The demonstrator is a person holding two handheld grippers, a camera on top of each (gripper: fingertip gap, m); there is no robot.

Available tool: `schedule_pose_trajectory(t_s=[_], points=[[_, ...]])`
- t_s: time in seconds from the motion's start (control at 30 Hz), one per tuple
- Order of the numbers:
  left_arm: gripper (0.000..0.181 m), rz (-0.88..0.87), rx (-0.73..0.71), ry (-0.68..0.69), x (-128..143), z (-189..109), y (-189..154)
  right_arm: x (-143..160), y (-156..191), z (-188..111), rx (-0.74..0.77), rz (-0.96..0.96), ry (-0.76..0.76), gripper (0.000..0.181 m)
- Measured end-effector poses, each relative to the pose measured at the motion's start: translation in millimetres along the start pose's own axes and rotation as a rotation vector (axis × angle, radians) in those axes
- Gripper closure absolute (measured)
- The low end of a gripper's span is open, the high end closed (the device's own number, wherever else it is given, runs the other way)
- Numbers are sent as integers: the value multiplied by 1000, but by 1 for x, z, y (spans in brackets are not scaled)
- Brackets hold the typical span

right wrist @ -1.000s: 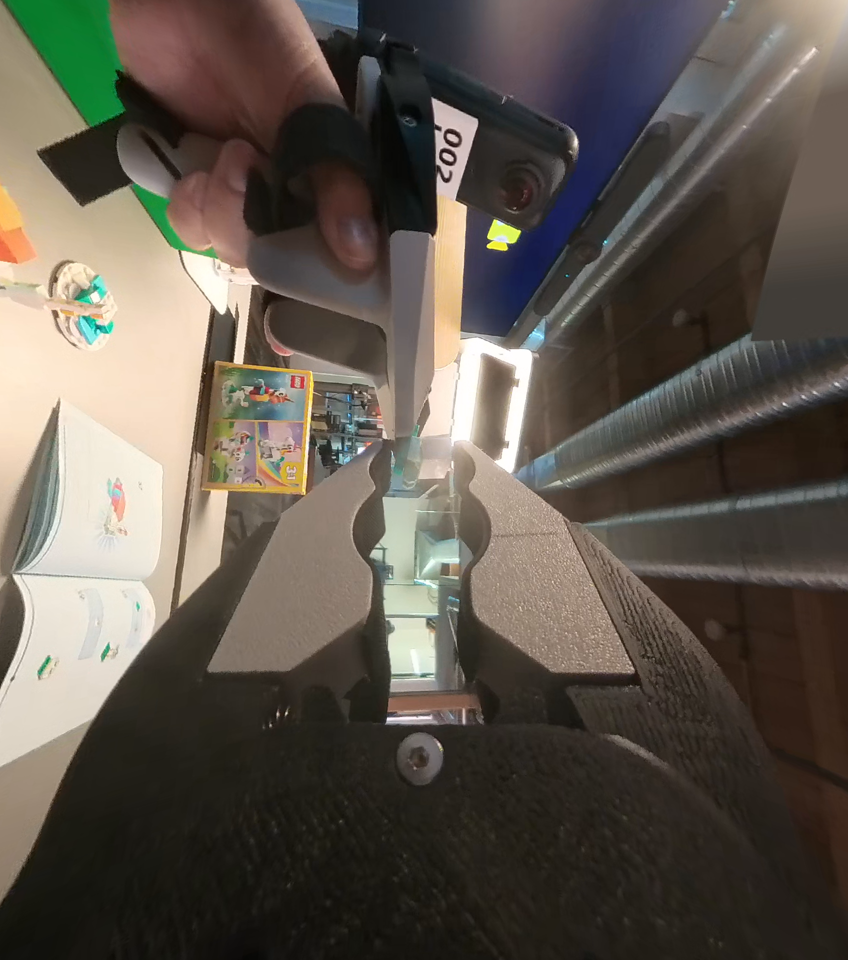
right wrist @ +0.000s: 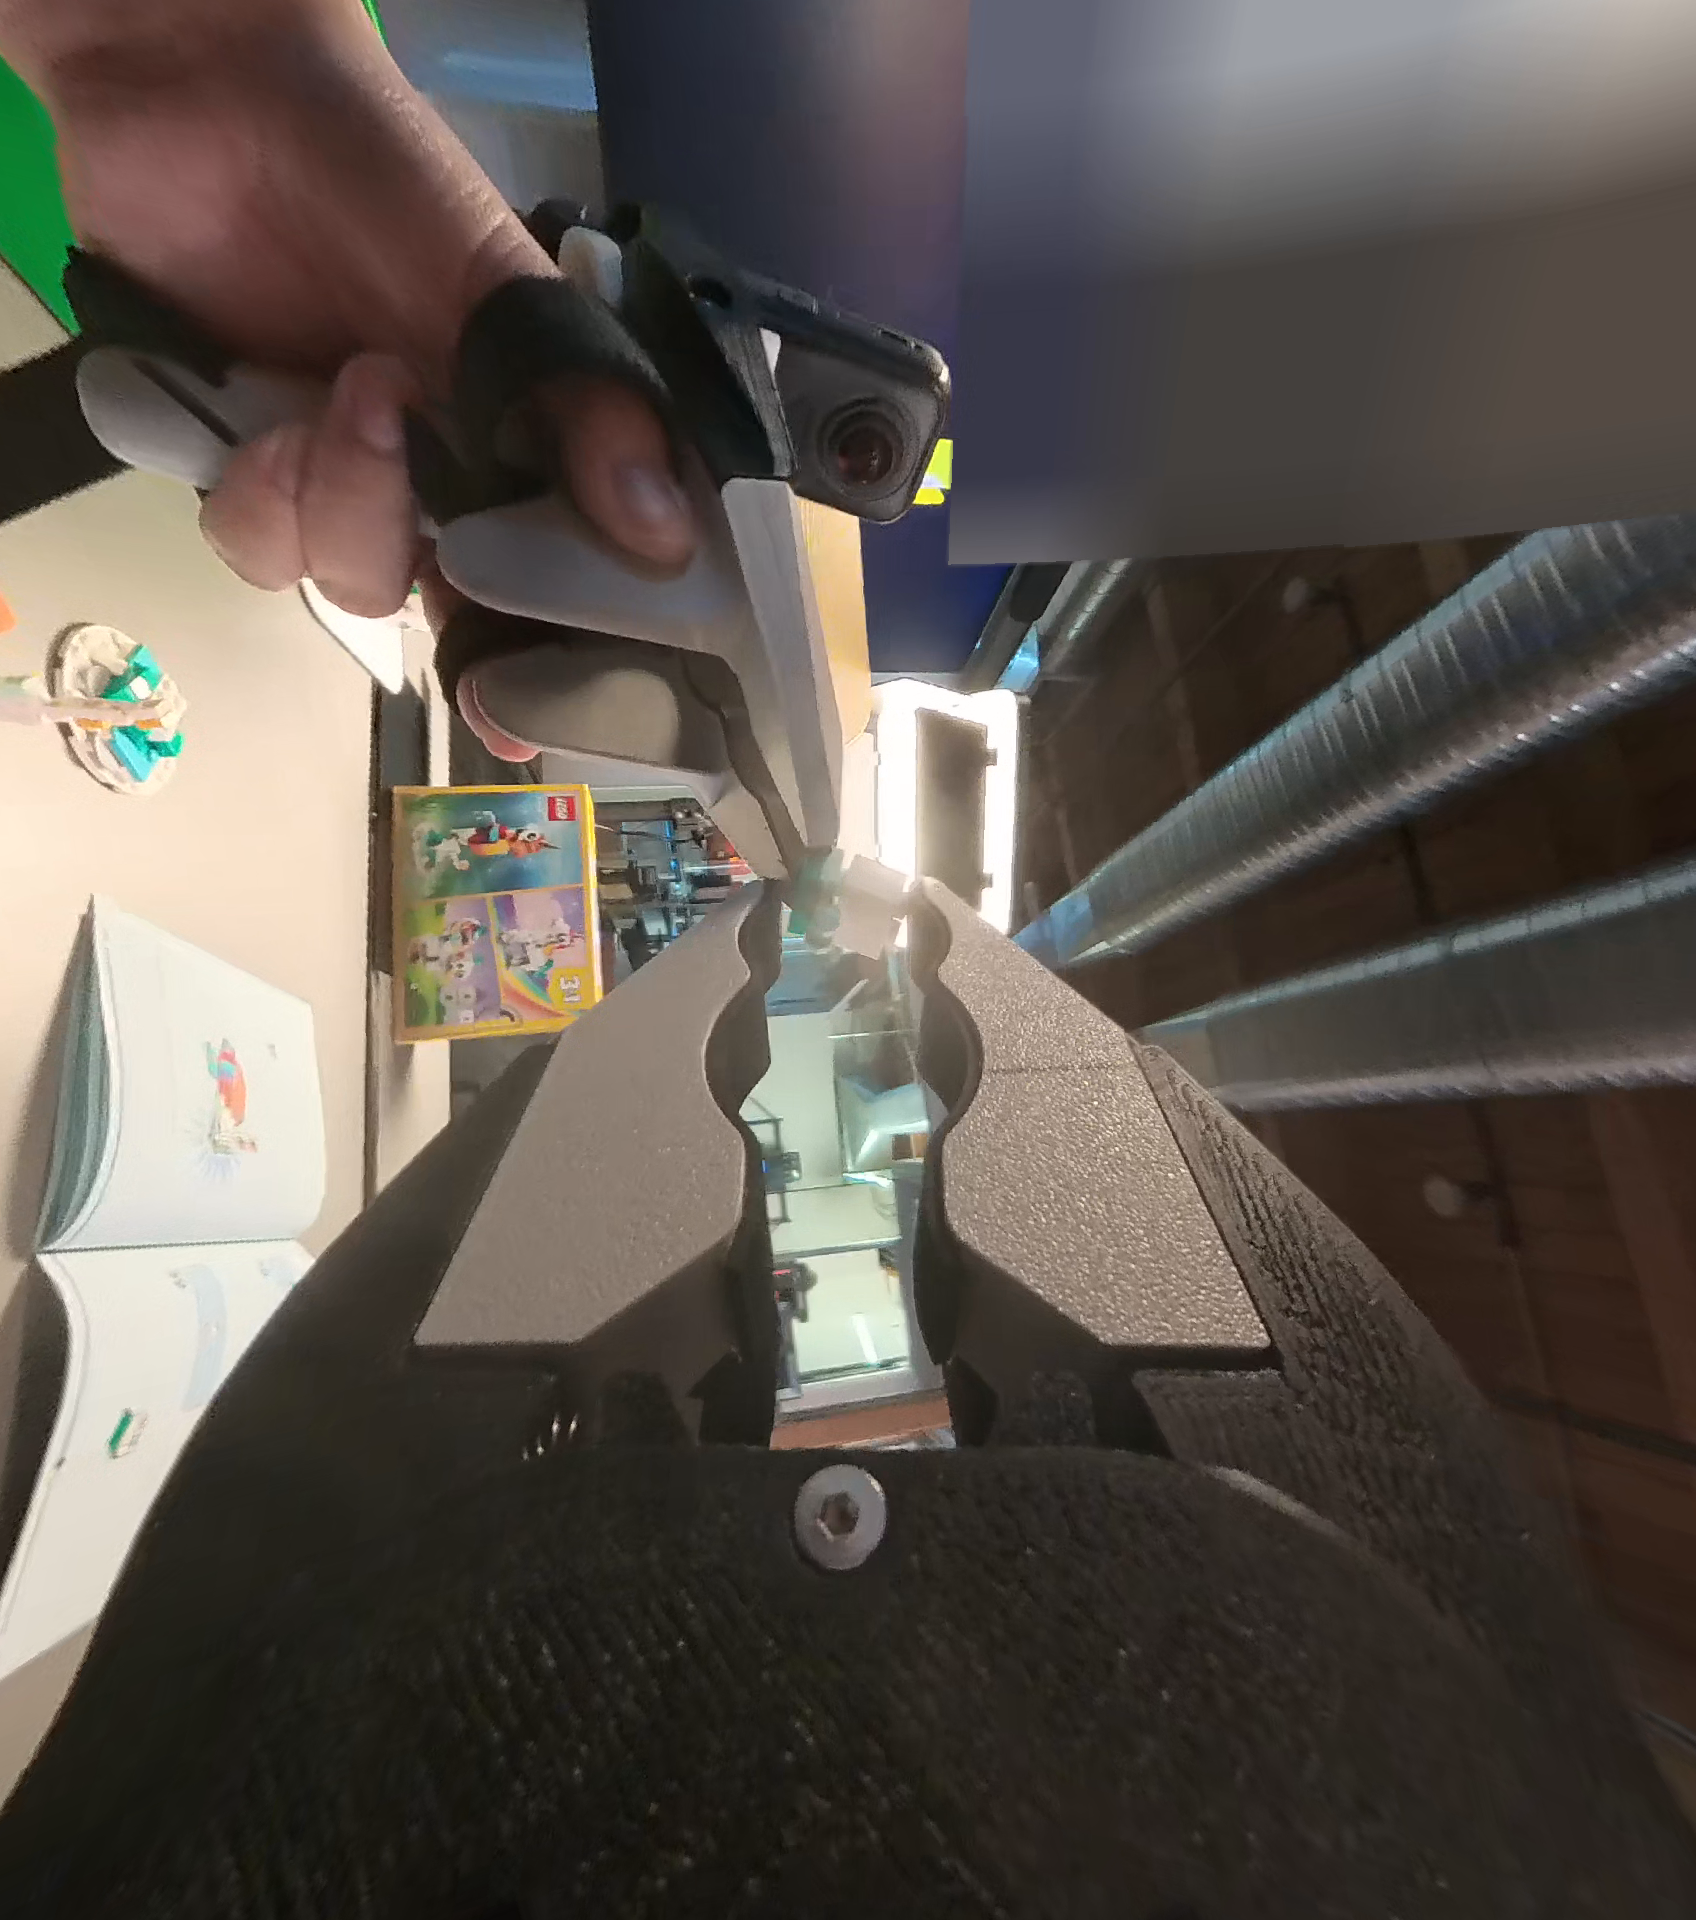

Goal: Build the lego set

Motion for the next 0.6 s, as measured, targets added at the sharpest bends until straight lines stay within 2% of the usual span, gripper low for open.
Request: schedule_pose_trajectory(t_s=[0.03,0.27,0.4,0.47,0.6], points=[[168,5,-2,-1,0,0,0,0,0,0,2,2,2,160],[168,29,-10,-1,-2,1,-2,-2,-1,0,19,12,12,162],[167,72,-28,43,-1,0,-2,0,-1,0,-24,43,17,162],[167,187,-58,120,-1,0,-5,0,-1,-1,-67,71,12,163],[171,611,-197,351,3,1,-14,-2,1,-4,-176,123,3,163]])
Point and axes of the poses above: each gripper's, where its closed fingertips meet, z out along the fingers, x out of its underside, y = z × x across the jaws, the point moved 7 cm from there along -z, back along the fingers, and after that the axes turned 8 degrees about x, right-handed, at the moved point
